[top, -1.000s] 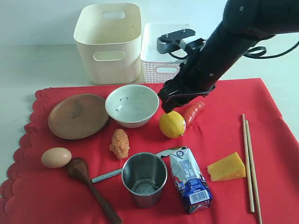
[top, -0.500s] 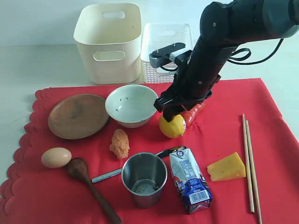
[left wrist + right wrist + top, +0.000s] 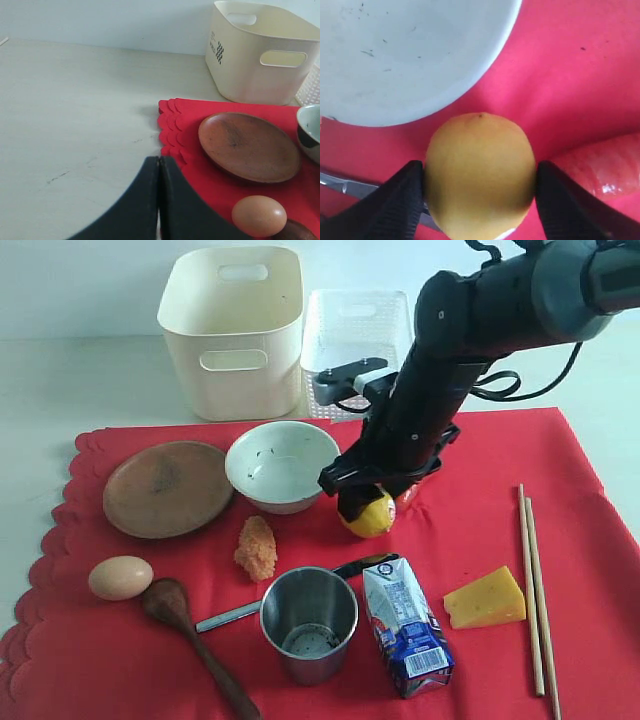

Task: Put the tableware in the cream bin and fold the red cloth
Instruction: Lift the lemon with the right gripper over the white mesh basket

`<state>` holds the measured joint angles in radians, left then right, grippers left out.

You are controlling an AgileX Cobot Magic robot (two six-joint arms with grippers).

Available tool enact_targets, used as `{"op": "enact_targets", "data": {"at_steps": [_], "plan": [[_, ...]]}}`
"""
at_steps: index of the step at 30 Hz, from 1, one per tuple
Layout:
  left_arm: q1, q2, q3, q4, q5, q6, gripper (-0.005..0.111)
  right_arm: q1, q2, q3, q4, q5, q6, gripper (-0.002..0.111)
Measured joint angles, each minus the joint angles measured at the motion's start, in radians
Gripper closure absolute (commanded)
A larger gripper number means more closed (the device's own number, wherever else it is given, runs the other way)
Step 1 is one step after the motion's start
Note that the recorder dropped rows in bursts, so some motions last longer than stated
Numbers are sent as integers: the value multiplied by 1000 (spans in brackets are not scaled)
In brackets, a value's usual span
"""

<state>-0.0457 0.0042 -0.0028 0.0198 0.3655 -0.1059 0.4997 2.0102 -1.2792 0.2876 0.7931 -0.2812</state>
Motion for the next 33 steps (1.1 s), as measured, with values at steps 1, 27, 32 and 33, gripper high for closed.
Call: {"op": "enact_targets", "data": {"at_steps": [1,27,32,33], "plan": [[0,0,0,0,0,0,107,0,3,-2,1,0,0,70],[0,0,0,0,0,0,107,0,-385,-2,-152,52,0,108],[0,0,0,0,0,0,107,0,-406,-2,-152,50,0,108],[0,0,0,0,0,0,107,0,-406,-2,-154,45,0,108]]}}
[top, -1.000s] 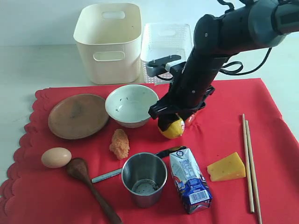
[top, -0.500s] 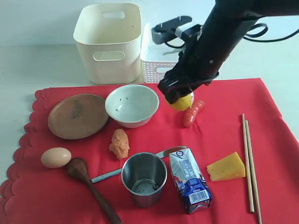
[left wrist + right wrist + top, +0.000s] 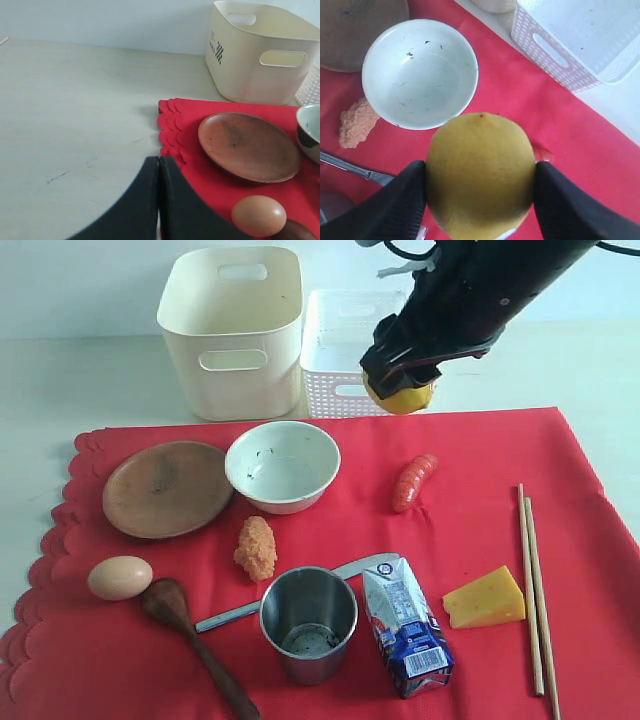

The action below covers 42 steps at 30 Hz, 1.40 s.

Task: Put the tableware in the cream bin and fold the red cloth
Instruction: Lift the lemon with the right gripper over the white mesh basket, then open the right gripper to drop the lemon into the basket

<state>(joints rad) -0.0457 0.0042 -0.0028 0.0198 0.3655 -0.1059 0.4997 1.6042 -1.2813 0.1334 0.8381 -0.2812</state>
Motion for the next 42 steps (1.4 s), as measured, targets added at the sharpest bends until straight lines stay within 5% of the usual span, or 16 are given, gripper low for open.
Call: {"op": "enact_targets", "data": {"at_steps": [27,42], "plan": [[0,0,0,0,0,0,107,-30,17,-11,-21,-169,34,108],[0,0,0,0,0,0,107,-84,402,-395,-28,-215,43,108]]}}
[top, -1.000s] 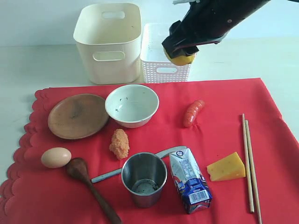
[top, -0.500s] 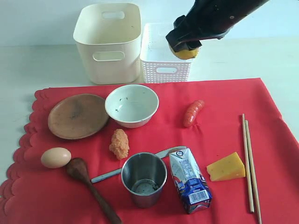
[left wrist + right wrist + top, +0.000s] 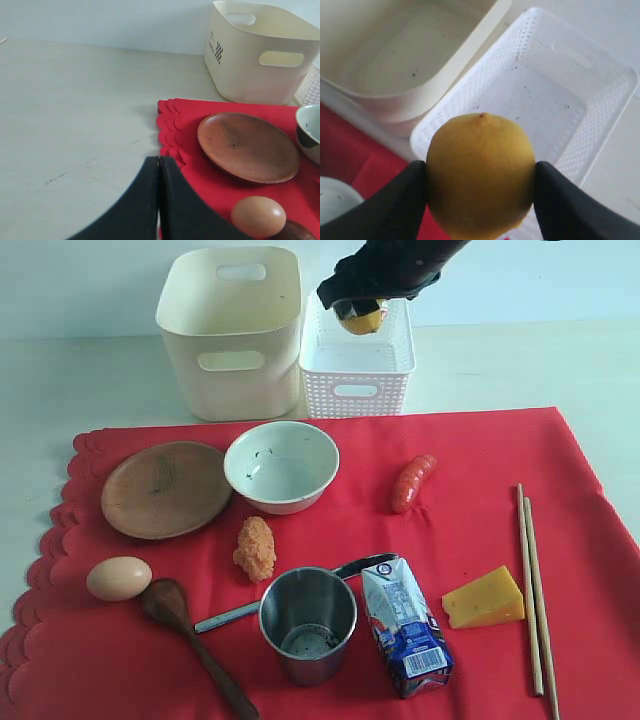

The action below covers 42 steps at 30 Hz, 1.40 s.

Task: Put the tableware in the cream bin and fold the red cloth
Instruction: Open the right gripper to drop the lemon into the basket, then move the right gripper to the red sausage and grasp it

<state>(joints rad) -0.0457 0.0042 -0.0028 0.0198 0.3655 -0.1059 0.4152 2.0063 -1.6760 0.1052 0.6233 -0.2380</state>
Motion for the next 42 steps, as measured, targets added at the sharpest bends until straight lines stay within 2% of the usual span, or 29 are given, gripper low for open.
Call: {"op": "enact_targets", "data": {"at_steps": [9,18,22,24,27,29,30,34,42], "plan": [[0,0,0,0,0,0,107,-20,186,-193,-4,0,21,108],[0,0,0,0,0,0,107,-51,300,-247,-6,-10,51,107],[0,0,0,0,0,0,107,-51,337,-248,-7,-18,51,95],[0,0,0,0,0,0,107,-51,354,-250,-7,-23,51,83],[0,0,0,0,0,0,107,-51,358,-250,-7,-37,51,57],[0,0,0,0,0,0,107,-51,359,-252,-7,-40,51,44],[0,0,0,0,0,0,107,-51,359,-252,-7,-40,51,41],[0,0,0,0,0,0,107,-51,340,-254,-7,-38,51,39],[0,0,0,0,0,0,107,-51,205,-256,-7,152,51,39]]}}
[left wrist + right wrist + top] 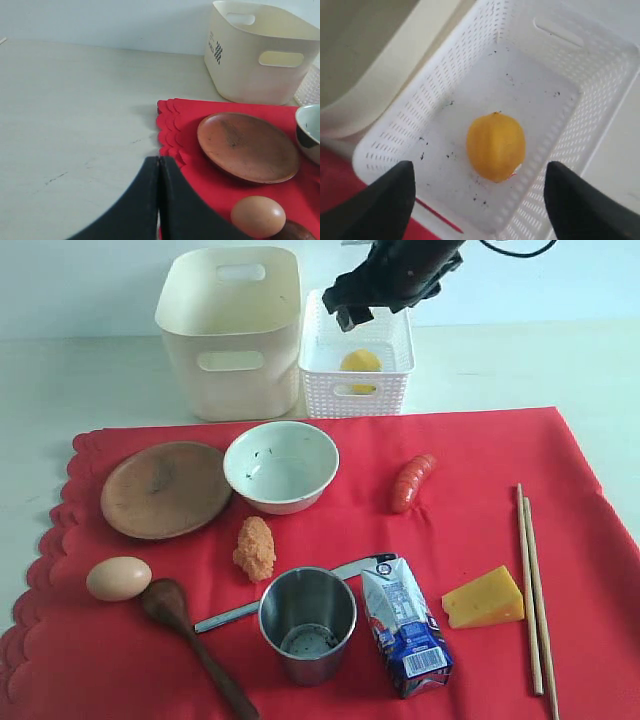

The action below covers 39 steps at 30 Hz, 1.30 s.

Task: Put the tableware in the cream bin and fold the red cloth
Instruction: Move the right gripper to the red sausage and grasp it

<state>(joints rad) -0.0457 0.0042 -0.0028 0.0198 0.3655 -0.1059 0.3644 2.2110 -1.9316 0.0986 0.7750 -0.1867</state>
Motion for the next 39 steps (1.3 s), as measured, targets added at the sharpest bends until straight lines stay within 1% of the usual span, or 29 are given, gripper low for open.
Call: {"op": "enact_targets", "data": {"at_steps": [6,10,13,16,25,28,32,39], "plan": [[0,0,0,0,0,0,107,0,-121,0,-2,190,0,39],[0,0,0,0,0,0,107,0,-183,5,-4,254,7,39],[0,0,0,0,0,0,107,0,-243,65,-6,262,22,39],[0,0,0,0,0,0,107,0,-301,166,-20,268,45,39],[0,0,0,0,0,0,107,0,-394,360,-23,276,99,39],[0,0,0,0,0,0,107,0,-416,415,-23,276,125,43],[0,0,0,0,0,0,107,0,-429,491,-23,273,154,51],[0,0,0,0,0,0,107,0,-431,601,17,233,180,51]]}}
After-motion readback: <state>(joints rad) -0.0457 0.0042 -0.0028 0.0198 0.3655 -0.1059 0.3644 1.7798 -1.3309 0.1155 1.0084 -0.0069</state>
